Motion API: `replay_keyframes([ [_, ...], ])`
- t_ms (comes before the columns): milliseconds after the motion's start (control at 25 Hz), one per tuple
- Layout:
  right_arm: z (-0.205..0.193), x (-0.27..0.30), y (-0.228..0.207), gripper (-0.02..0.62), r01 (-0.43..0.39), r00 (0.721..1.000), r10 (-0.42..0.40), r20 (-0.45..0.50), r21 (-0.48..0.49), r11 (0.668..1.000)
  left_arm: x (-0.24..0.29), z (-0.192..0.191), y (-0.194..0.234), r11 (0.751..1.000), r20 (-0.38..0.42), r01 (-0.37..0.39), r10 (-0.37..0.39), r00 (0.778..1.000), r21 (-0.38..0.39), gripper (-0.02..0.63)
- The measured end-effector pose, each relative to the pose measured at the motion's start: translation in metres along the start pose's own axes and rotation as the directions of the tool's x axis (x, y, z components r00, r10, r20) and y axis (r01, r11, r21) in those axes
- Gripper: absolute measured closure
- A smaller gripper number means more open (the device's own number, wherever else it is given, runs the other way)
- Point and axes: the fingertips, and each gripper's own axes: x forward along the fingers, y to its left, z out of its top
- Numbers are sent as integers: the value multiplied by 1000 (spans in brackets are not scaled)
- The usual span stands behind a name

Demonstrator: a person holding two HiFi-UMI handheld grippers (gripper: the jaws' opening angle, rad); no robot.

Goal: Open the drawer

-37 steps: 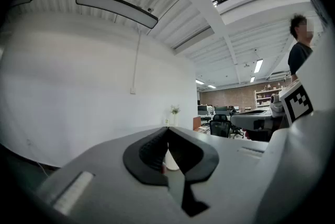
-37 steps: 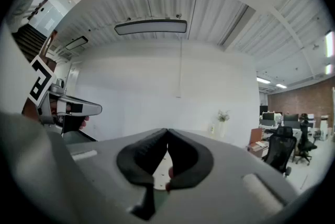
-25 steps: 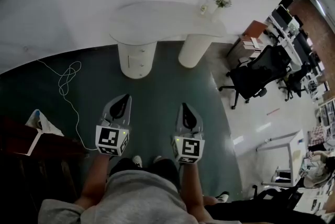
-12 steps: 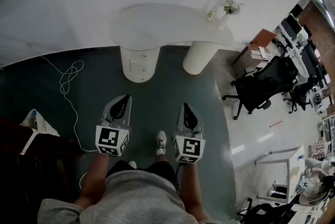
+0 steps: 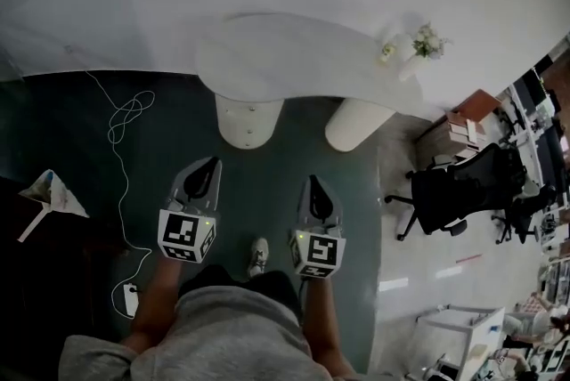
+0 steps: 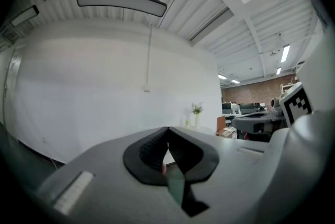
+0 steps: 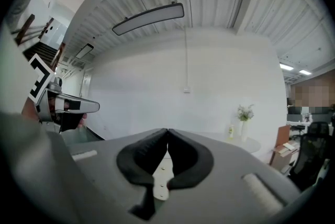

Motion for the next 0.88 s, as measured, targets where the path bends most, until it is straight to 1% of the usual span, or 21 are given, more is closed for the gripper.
replay_keyframes([
  [240, -3, 47, -20, 591, -80, 997, 80, 8, 10, 997, 37, -2, 6, 997, -24, -75, 76, 997, 7, 597],
  [400, -7, 75, -30, 591, -130, 991, 130, -5, 5, 991, 60, 1, 11, 993, -19, -122, 122, 992, 2, 595],
  [600, -16, 108, -36, 591, -193, 981, 192, -31, -4, 981, 80, -5, 20, 983, -26, -181, 181, 983, -12, 595],
  [760, -18, 130, -33, 591, -245, 969, 245, -23, -6, 969, 89, -15, 28, 974, -40, -228, 227, 973, -19, 597],
  [880, -29, 147, -27, 591, -281, 959, 281, -43, -6, 960, 94, -26, 35, 967, -64, -254, 252, 966, -26, 595],
])
